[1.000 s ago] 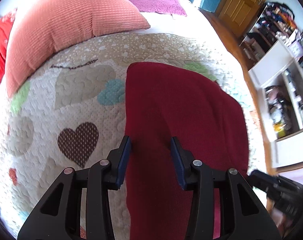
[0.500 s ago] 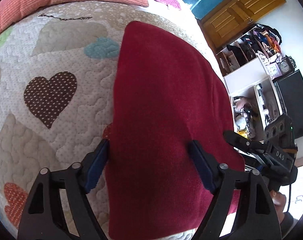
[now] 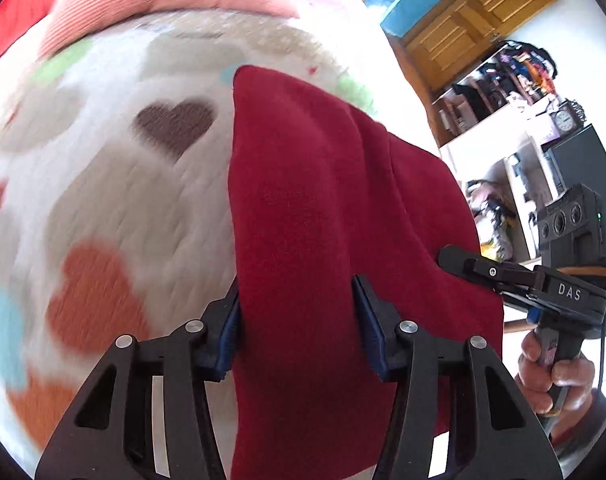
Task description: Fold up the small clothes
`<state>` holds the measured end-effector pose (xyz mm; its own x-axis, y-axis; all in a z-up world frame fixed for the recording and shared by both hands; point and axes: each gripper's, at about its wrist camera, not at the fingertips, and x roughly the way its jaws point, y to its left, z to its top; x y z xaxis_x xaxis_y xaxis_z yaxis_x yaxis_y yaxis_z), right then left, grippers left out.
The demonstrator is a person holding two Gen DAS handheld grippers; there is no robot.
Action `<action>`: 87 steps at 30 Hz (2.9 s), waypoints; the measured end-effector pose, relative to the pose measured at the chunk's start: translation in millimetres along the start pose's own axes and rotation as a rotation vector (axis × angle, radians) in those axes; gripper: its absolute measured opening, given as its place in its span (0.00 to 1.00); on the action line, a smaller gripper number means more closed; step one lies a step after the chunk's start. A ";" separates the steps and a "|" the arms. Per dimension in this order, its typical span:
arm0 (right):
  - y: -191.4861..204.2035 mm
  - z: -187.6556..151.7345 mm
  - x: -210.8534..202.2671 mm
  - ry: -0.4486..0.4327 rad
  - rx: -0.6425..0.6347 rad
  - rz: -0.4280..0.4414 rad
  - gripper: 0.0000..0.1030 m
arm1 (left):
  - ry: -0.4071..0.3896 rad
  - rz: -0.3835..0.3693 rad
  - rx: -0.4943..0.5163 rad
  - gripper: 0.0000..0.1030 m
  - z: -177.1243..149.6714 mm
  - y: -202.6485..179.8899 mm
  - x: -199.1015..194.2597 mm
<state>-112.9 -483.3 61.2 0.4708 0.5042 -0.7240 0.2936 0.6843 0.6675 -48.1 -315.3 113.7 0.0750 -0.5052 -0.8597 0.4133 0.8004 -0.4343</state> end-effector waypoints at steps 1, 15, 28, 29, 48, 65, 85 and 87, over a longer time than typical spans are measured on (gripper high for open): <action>-0.7 -11.2 8.5 0.033 -0.003 -0.026 0.32 | 0.022 0.022 0.003 0.49 -16.3 1.9 -2.5; 76.9 -63.9 -1.5 0.069 -0.287 -0.226 0.34 | 0.034 0.221 0.046 0.51 -56.2 -8.3 -20.9; 101.6 -91.7 -13.8 0.028 -0.266 -0.391 0.33 | -0.071 0.325 0.036 0.53 -66.2 -2.0 -85.0; 105.6 -95.3 -23.4 0.002 -0.264 -0.398 0.34 | -0.079 0.336 0.038 0.53 -65.9 -3.6 -89.7; 141.8 -99.9 -76.2 -0.124 -0.214 -0.436 0.43 | -0.138 0.364 0.078 0.53 -56.1 -36.2 -130.7; 146.3 -100.1 -76.1 -0.113 -0.229 -0.413 0.43 | -0.132 0.378 0.109 0.53 -63.4 -46.4 -131.0; 140.5 -103.4 -79.9 -0.113 -0.196 -0.399 0.43 | -0.126 0.384 0.137 0.53 -66.3 -50.7 -129.3; 139.6 -103.8 -79.5 -0.113 -0.193 -0.397 0.43 | -0.126 0.383 0.136 0.53 -66.2 -49.9 -128.8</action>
<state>-195.8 -373.1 193.9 0.4439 0.1298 -0.8866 0.3140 0.9042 0.2896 -138.5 -268.8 228.4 0.3530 -0.2215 -0.9090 0.4493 0.8923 -0.0429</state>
